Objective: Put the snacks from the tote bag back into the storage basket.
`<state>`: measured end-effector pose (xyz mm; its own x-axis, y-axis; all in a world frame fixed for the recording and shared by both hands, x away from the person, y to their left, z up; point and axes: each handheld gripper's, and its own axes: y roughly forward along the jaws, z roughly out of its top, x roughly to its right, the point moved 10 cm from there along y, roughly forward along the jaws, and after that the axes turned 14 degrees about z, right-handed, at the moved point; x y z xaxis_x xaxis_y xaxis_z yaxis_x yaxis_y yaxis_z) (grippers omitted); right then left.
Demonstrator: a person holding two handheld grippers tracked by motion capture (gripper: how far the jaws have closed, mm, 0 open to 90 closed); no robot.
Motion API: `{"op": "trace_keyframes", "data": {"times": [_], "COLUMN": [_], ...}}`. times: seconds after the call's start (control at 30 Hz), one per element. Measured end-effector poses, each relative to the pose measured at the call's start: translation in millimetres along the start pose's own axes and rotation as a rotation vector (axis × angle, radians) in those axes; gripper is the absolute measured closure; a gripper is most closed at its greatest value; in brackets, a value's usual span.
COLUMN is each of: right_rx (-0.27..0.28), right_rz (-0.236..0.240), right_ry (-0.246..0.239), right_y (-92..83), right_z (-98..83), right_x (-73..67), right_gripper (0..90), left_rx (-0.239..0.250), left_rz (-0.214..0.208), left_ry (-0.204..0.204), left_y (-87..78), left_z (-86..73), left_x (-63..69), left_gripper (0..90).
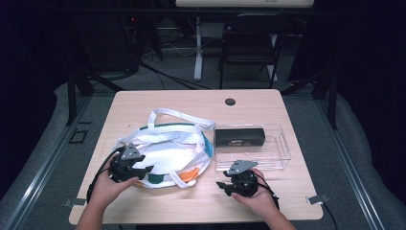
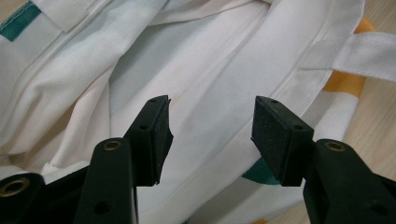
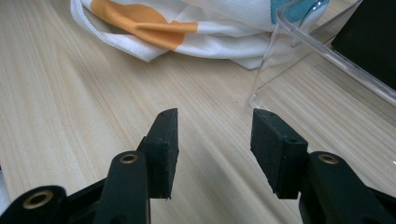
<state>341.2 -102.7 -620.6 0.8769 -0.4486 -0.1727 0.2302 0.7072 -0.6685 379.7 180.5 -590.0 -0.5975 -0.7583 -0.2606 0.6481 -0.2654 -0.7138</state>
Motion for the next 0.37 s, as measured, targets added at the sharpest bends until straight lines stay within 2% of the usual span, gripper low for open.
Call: {"op": "trace_keyframes", "data": {"times": [0.37], "right_rx": [-0.002], "right_rz": [-0.002], "right_ry": [-0.009], "right_y": [1.7], "right_z": [-1.7], "right_x": [-2.0], "right_gripper": [48.4], "left_rx": [0.016], "left_rz": [0.023], "left_ry": [-0.017], "left_y": [1.5], "left_z": [3.0], "left_x": [-3.3], "left_gripper": [45.9]}}
